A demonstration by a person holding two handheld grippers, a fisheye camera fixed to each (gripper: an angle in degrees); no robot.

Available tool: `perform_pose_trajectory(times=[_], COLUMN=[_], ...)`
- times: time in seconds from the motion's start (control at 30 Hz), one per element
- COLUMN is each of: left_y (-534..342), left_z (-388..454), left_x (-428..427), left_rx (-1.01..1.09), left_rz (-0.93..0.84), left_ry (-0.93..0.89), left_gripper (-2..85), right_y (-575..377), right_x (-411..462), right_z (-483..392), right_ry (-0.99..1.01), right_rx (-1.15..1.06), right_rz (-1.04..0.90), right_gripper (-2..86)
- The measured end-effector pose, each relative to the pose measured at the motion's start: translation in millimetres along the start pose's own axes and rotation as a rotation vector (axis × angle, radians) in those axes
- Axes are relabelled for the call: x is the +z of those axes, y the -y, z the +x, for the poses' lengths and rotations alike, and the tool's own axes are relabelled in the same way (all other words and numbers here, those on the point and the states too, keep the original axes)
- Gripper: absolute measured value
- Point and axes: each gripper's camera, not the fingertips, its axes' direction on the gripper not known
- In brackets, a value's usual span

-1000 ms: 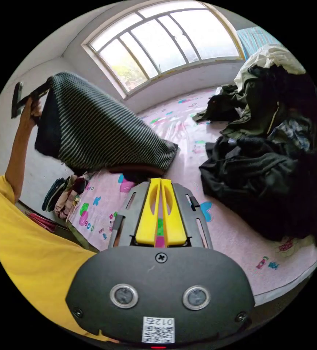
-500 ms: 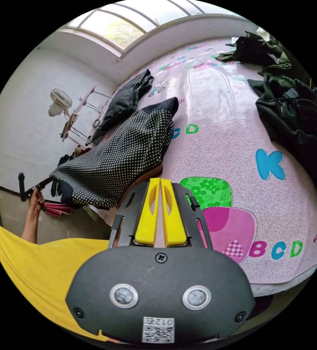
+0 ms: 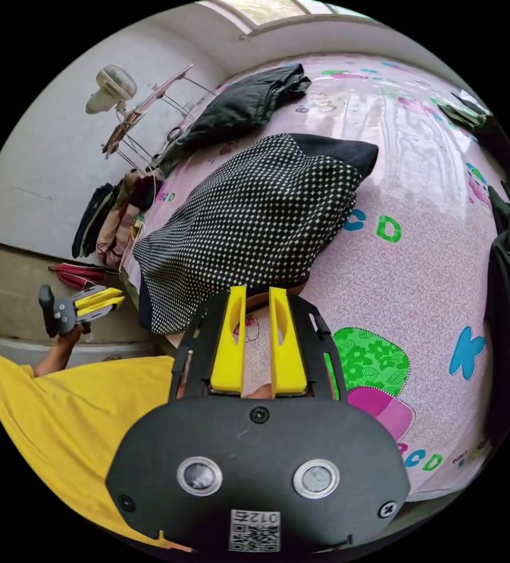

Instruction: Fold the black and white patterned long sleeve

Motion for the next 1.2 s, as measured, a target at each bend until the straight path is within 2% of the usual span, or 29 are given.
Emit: perform_pose_trajectory(times=[0.07,0.13,0.2,0.27,0.43,0.63,0.83,0.9,0.97,1.03,1.2], left_y=[-5.1,-6.7,-1.0,5.0,17.1,9.7,18.4,15.7,13.8,13.1,9.0], left_z=[24.5,44.2,70.5,87.3,95.1,83.9,121.2,133.3,133.4,119.2,22.2], left_x=[-2.3,-3.4,0.5,5.3,14.1,-31.5,-12.9,-13.6,-21.7,-41.3,-139.3], left_rx=[0.014,0.044,0.113,0.159,0.176,0.170,0.229,0.251,0.225,0.190,-0.086], left_rz=[0.055,0.084,0.083,0.082,0.024,0.104,0.052,0.049,0.059,0.102,0.275], left_ry=[0.063,0.034,-0.009,0.041,0.056,-0.091,-0.037,0.040,0.213,0.208,0.239], left_gripper=[4.7,5.9,7.8,9.0,10.6,11.4,10.2,7.3,3.8,2.0,0.3], right_y=[-5.4,-9.1,-10.7,-6.9,12.6,18.8,11.1,10.3,9.7,10.4,25.6], right_x=[10.8,26.6,43.8,60.3,75.8,73.6,76.7,77.3,76.1,74.8,61.7], right_z=[-5.2,-10.3,-11.0,-4.7,1.0,10.2,17.4,13.8,9.8,6.0,-16.4], right_ry=[-0.004,-0.003,0.047,0.126,0.207,0.195,0.226,0.221,0.218,0.204,0.082], right_rx=[-0.037,-0.062,-0.052,0.015,0.058,0.059,0.129,0.128,0.135,0.131,0.058], right_rz=[-0.040,-0.113,-0.177,-0.199,-0.198,-0.159,-0.107,-0.094,-0.055,-0.023,0.078], right_gripper=[5.6,6.2,6.5,6.4,3.1,1.4,1.2,1.3,1.5,1.8,3.7])
